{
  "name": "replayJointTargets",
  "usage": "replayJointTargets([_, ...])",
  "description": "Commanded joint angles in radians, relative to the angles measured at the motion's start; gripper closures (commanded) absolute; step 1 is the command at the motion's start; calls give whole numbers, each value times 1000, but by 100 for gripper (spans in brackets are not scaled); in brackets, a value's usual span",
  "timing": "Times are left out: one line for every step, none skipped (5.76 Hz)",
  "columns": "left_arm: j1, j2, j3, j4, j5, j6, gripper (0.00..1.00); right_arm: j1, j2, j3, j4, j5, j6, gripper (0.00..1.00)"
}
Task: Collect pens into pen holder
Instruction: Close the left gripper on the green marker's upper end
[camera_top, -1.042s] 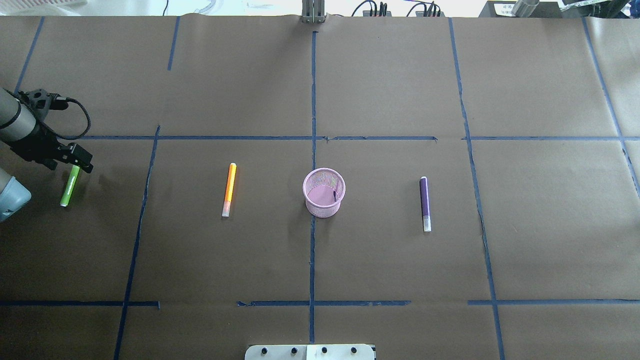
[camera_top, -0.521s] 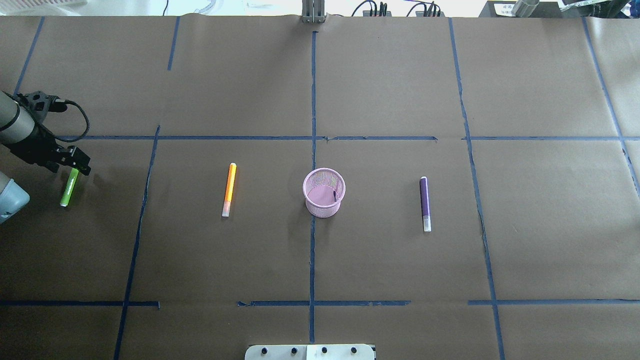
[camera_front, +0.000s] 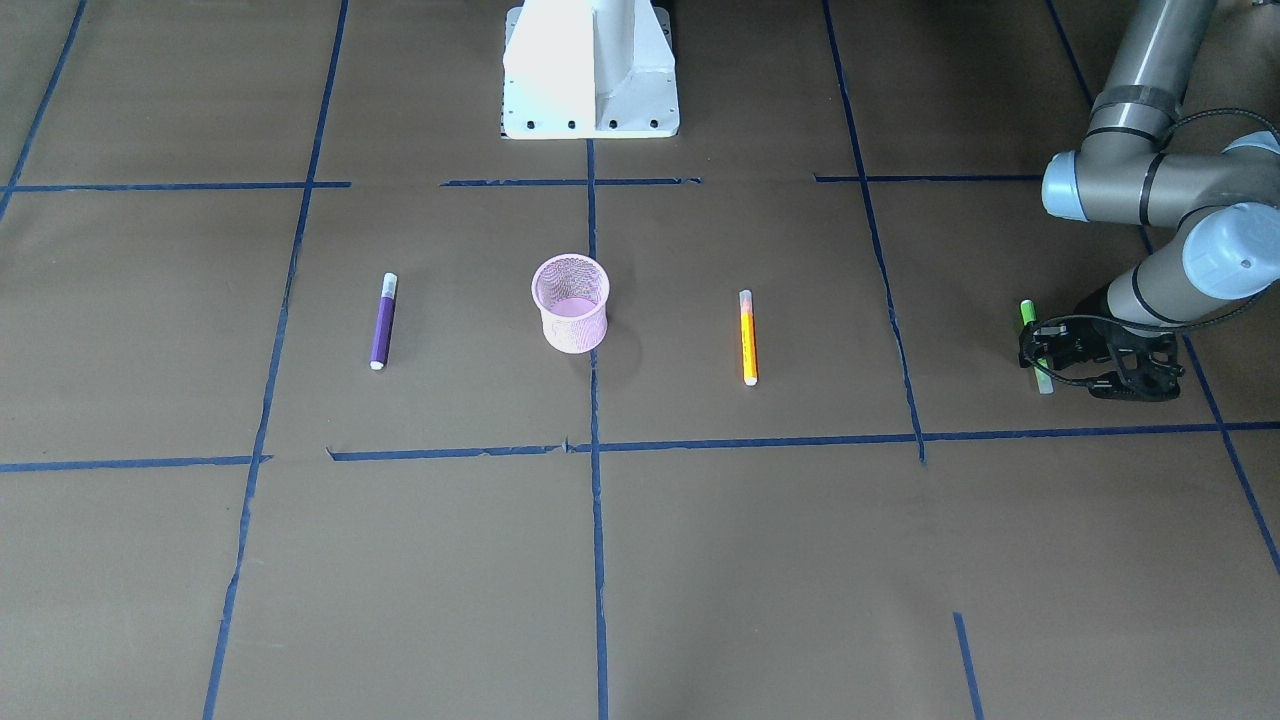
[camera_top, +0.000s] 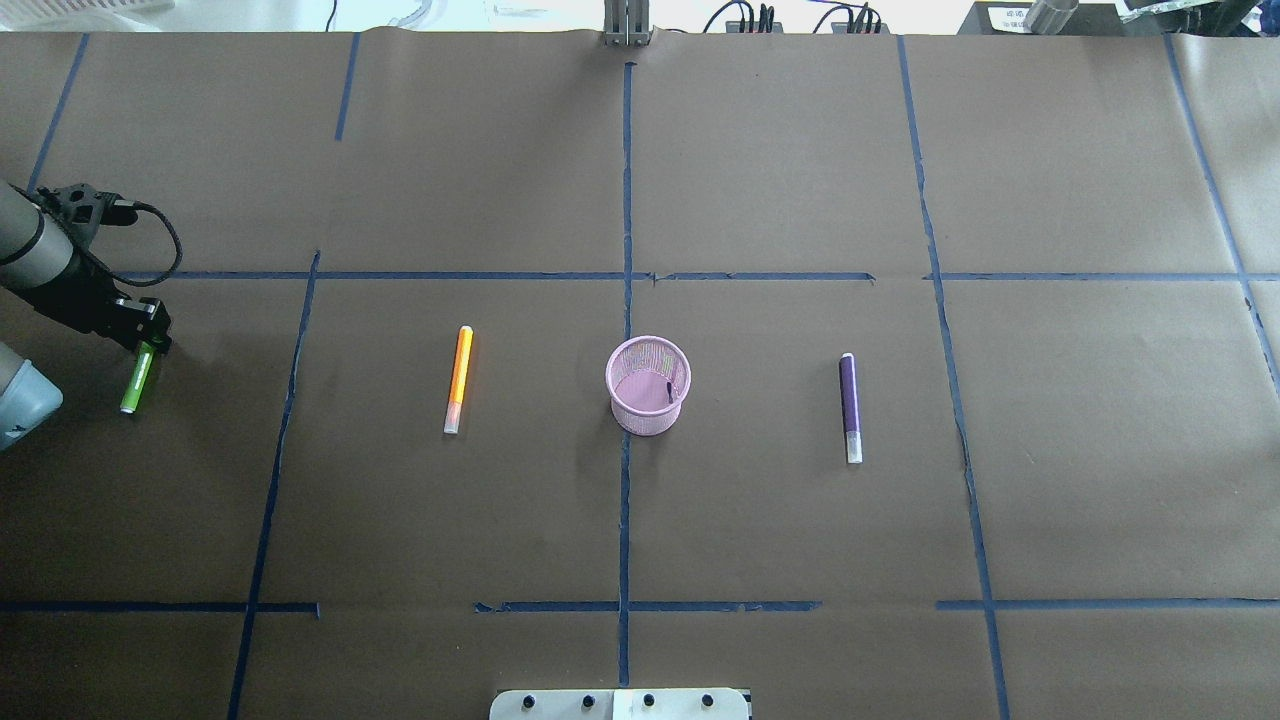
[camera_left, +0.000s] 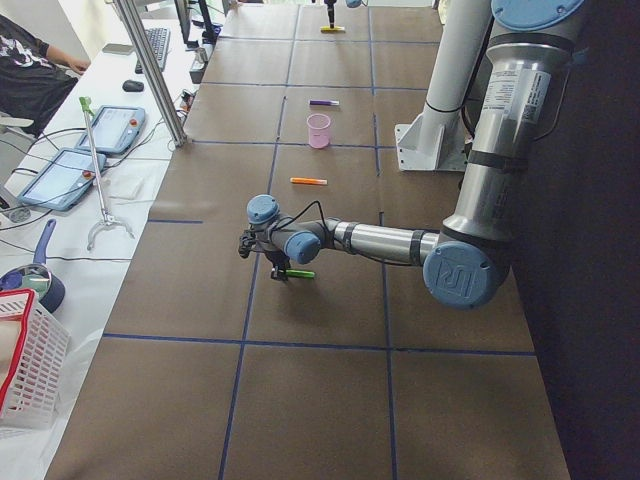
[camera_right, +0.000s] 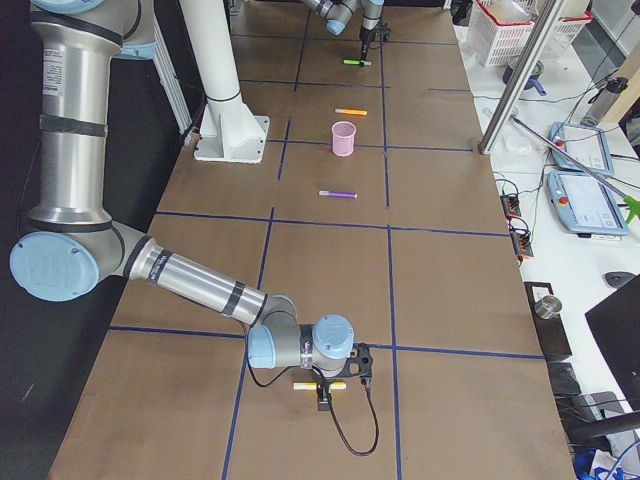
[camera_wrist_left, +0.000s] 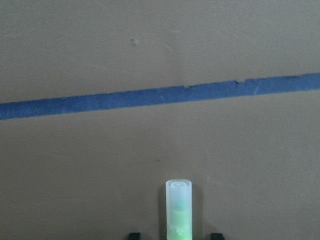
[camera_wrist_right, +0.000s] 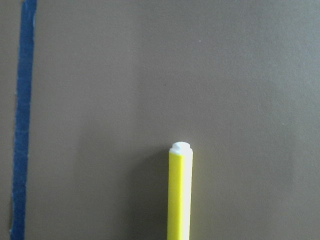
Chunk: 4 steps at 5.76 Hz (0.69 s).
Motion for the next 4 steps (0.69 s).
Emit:
replayJointTargets([0, -4, 1, 0, 2, 0, 59, 0, 0, 0, 0, 0, 0, 0])
replayJointTargets([0, -4, 0, 0, 2, 0, 71, 0, 0, 0, 0, 0, 0, 0])
replayJointTargets([0, -4, 0, 0, 2, 0, 87, 0, 0, 0, 0, 0, 0, 0])
replayJointTargets([0, -6, -2, 0, 2, 2, 92, 0, 0, 1, 0, 0, 0, 0])
